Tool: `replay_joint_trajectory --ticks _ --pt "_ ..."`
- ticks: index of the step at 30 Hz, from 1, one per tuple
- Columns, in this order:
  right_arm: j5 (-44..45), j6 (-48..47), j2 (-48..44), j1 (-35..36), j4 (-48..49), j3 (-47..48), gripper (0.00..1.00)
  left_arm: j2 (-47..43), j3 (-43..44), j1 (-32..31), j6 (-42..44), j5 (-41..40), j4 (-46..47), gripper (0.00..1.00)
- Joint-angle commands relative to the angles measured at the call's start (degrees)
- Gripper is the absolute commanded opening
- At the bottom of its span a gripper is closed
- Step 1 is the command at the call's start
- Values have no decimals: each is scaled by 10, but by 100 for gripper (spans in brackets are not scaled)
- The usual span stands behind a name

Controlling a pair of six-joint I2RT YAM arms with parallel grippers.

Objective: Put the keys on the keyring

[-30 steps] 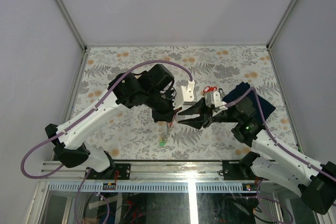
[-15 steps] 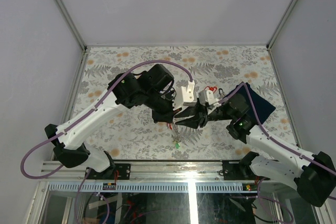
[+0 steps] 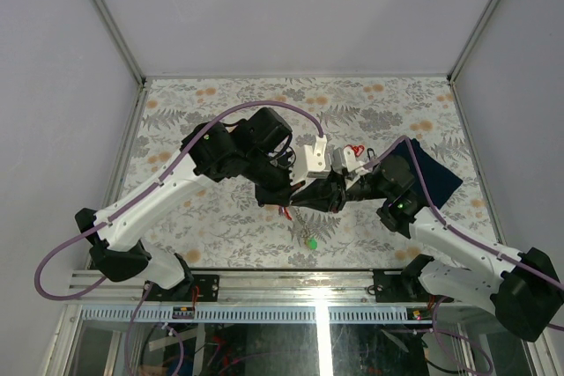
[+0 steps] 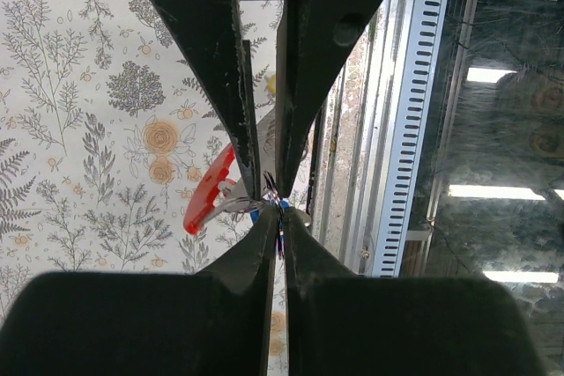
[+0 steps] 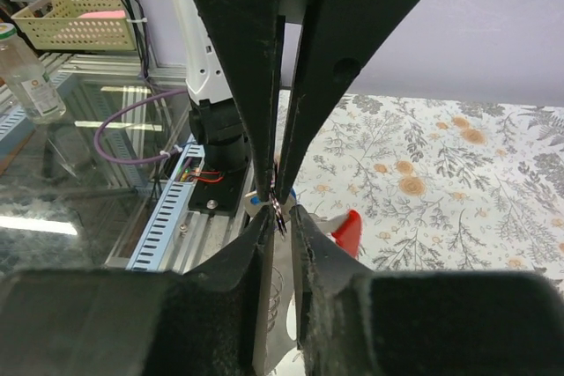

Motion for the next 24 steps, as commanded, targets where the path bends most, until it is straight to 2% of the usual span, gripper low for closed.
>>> replay_joint_trajectory --ticks 1,9,11,14,16,24 --pt "-14 18 7 2 45 35 16 -14 25 -4 6 5 3 0" --pt "-20 17 10 2 -17 62 0 -19 30 -5 2 -5 12 0" --pt "0 16 -3 2 -21 57 0 -25 30 -4 1 -13 18 6" --pt "41 11 -28 2 -28 50 0 -44 17 -5 -1 -14 38 21" --pt "54 4 -43 2 -39 53 0 -67 1 -4 -2 -10 59 26" --pt "50 -12 -78 2 -87 92 0 -181 -101 -4 -6 18 193 35"
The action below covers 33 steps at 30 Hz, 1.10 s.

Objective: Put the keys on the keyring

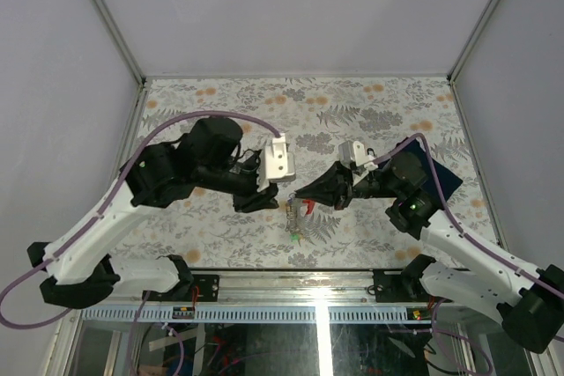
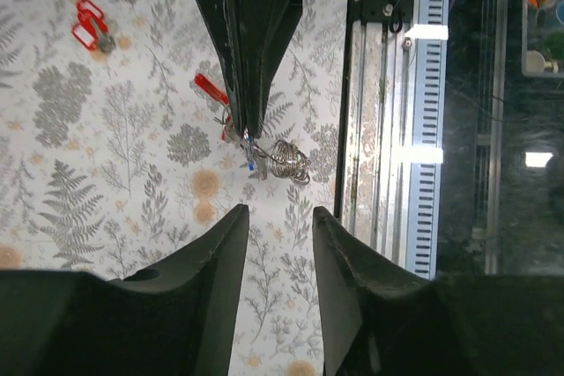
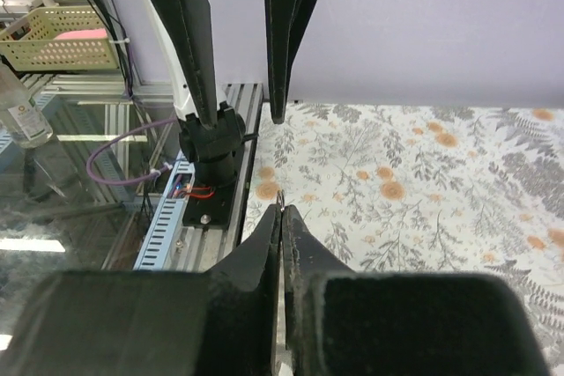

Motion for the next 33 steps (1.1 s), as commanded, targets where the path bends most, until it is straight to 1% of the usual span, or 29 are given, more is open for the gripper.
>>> replay_joint_trajectory --ticks 1,4,9,11,13,16,23,33 --pt "9 -11 -34 2 7 55 0 -67 -68 -5 -11 16 142 35" --pt "9 4 -42 2 23 59 0 -115 -137 -5 -46 0 249 36" --pt "20 52 -50 2 95 53 0 -193 -264 -4 -120 1 475 34" --pt "26 74 -54 2 129 46 0 -213 -296 -5 -142 10 539 34" --pt "24 94 -53 2 157 43 0 -224 -319 -4 -162 22 584 34" --pt "17 118 -52 2 189 44 0 -223 -328 -5 -175 46 608 31" --pt "6 123 -56 1 195 50 0 -205 -321 -4 -175 76 604 25" --pt "5 125 -60 2 199 54 0 -190 -313 -4 -167 78 588 24"
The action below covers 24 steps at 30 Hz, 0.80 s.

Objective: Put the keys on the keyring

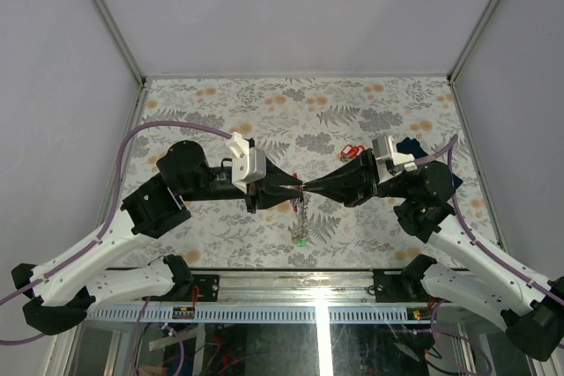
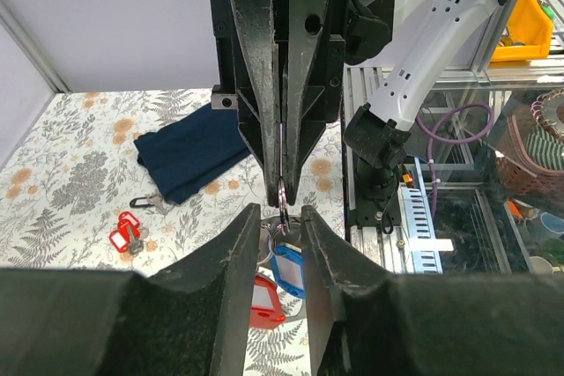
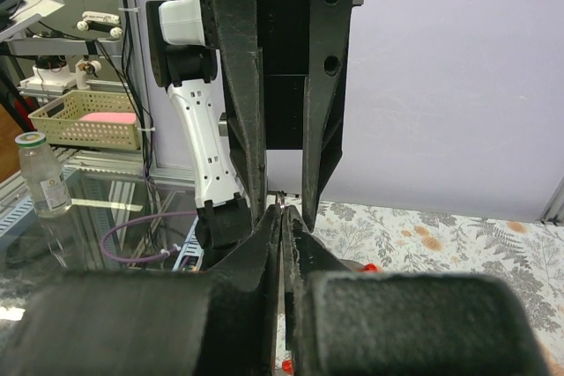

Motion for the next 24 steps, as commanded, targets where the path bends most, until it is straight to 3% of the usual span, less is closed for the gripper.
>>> replay_joint_trajectory --ticks 1,7,13,16,18,21,24 --pt "-4 6 -16 2 51 24 0 -1 10 -2 0 8 29 21" --pt "-1 6 -16 2 53 22 0 3 17 -2 2 11 22 1" --pt "2 -27 -24 2 8 28 3 18 53 -2 26 17 -45 0" --pt "7 -103 -41 2 -108 49 22 42 103 -2 60 4 -148 0" --pt "20 -169 -53 2 -233 73 29 65 144 -2 85 -5 -221 0" --pt "68 -244 -67 2 -359 98 36 102 203 -3 112 -30 -324 0" --pt "98 -275 -66 2 -425 110 37 143 257 -2 119 -60 -416 0"
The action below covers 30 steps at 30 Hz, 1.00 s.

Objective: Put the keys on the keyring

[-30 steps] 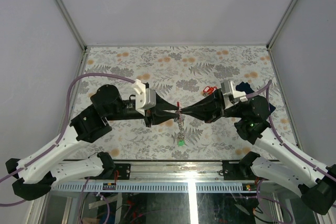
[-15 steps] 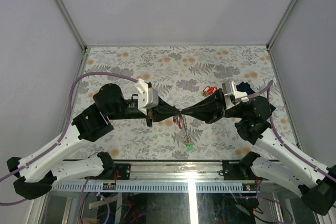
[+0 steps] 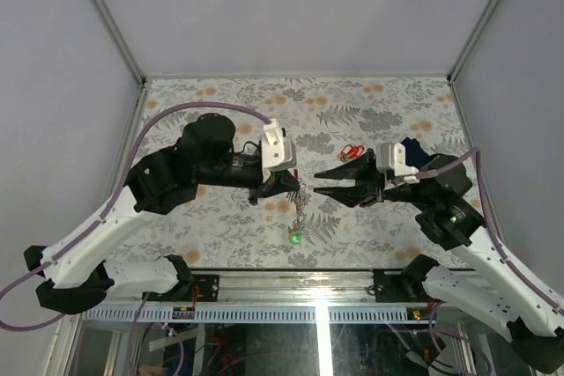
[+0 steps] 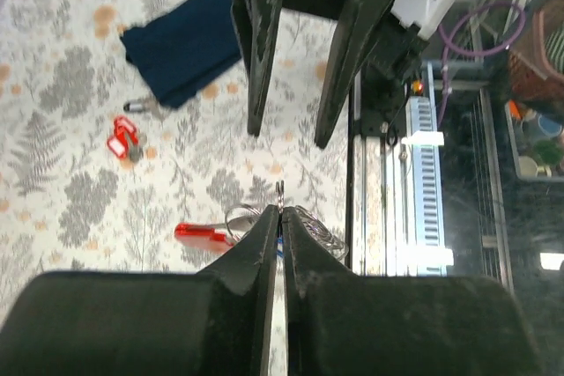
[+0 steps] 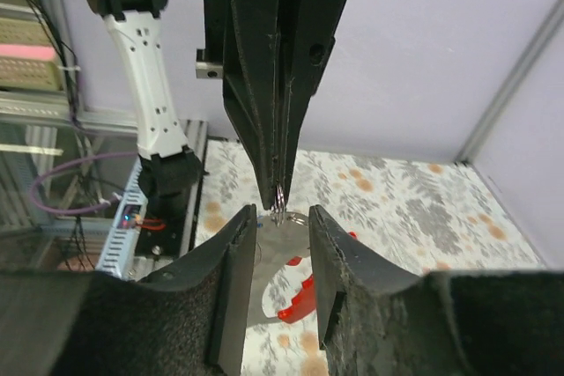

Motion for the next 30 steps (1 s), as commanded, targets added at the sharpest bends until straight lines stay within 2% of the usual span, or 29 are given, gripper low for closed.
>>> replay_joint_trajectory --ticks 1,8,13,16,21,25,27,30 --pt "60 -94 0 1 -152 36 37 48 78 -2 36 -48 -171 0" --pt "53 -81 43 -1 -156 19 34 129 173 -2 26 -105 -319 0" --pt "19 -35 55 -24 -85 -30 34 163 199 -2 11 -177 -378 0" --pt "-1 -3 56 -32 -16 -63 35 181 206 -4 7 -203 -404 0" --pt "-27 48 61 -32 127 -121 38 191 223 -7 9 -186 -405 0" --pt "-24 113 75 -30 294 -168 42 198 232 -9 13 -179 -403 0" --pt "-19 134 95 -23 348 -178 47 199 237 -11 15 -171 -401 0" --pt "-5 150 131 -1 419 -187 49 200 244 -13 18 -163 -400 0"
